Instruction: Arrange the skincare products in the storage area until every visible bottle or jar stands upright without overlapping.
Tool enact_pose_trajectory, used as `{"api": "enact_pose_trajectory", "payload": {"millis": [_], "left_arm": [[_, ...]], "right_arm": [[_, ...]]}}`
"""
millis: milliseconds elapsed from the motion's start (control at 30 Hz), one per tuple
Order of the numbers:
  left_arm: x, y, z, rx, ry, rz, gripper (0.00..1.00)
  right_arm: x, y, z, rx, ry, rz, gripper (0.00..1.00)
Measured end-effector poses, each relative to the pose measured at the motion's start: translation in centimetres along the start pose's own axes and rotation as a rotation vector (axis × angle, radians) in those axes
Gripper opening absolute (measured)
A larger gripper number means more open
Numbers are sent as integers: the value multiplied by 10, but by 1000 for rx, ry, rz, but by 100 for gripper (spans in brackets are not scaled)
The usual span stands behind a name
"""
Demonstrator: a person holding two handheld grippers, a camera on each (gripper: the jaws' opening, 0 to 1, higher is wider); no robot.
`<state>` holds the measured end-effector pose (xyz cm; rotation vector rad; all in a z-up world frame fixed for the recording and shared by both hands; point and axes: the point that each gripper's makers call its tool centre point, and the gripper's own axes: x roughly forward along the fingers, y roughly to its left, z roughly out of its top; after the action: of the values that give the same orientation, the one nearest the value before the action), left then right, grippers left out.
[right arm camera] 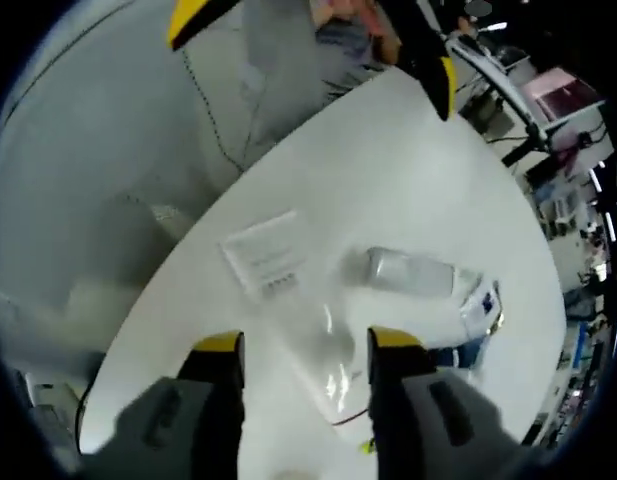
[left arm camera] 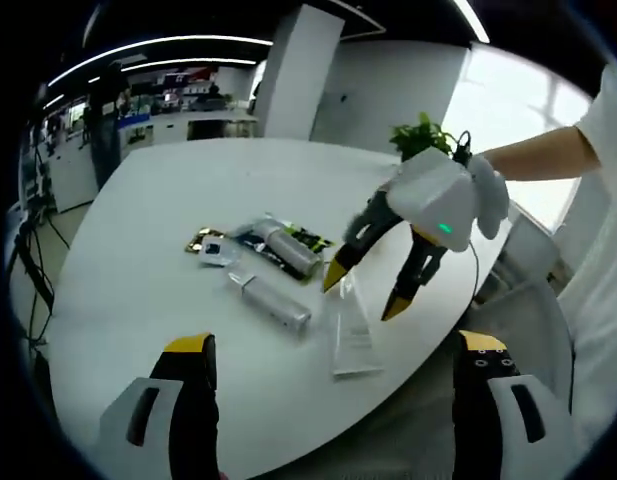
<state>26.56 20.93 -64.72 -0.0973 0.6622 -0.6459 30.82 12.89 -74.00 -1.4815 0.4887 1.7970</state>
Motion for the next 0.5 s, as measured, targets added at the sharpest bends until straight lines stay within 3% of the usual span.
{"api": "enact_pose_trajectory", "payload": {"millis": [333,500], "left_arm": [[5,2,10,11,6,-10,97],[9,0,15,15,-1,-16,96]], "right_arm": [[8,-5,-7,83,-22,16,36],[8,-4,-6,180,-27,19,32]]}}
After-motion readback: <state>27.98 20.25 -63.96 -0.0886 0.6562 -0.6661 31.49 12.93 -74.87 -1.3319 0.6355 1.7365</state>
